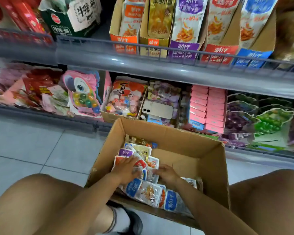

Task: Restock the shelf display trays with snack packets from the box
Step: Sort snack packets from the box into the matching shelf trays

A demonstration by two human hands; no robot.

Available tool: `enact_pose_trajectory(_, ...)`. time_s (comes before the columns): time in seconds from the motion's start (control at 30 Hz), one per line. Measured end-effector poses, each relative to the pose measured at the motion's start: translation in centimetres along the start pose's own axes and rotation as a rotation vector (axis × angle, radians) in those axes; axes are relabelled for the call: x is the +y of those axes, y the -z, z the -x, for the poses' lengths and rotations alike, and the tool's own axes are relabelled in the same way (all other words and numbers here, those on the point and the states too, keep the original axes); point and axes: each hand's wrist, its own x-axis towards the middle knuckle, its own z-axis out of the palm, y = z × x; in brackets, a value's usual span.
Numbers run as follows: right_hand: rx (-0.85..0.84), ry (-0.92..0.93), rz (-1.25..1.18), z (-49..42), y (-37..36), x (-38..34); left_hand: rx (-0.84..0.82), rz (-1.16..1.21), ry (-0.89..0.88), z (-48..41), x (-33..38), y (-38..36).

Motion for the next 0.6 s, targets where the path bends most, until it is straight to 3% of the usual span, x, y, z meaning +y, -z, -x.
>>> enact_pose_trajectory(0.3,0.201,0.165,-0.038,0.4,0.9,0.1,0.084,0.107,0.014,-0.8,-0.3,-0.2)
enact_pose_trajectory(0.5,0.199,0.438,0.148,3.9,6.2,-3.3,0.258,0.306,-0.094,0.5,2.9,1.6)
enact_pose_trajectory(0.6,0.138,0.477,0.119,6.2,7.9,-4.7,0.258,0.425,-0.143,1.5,5.1,2.9)
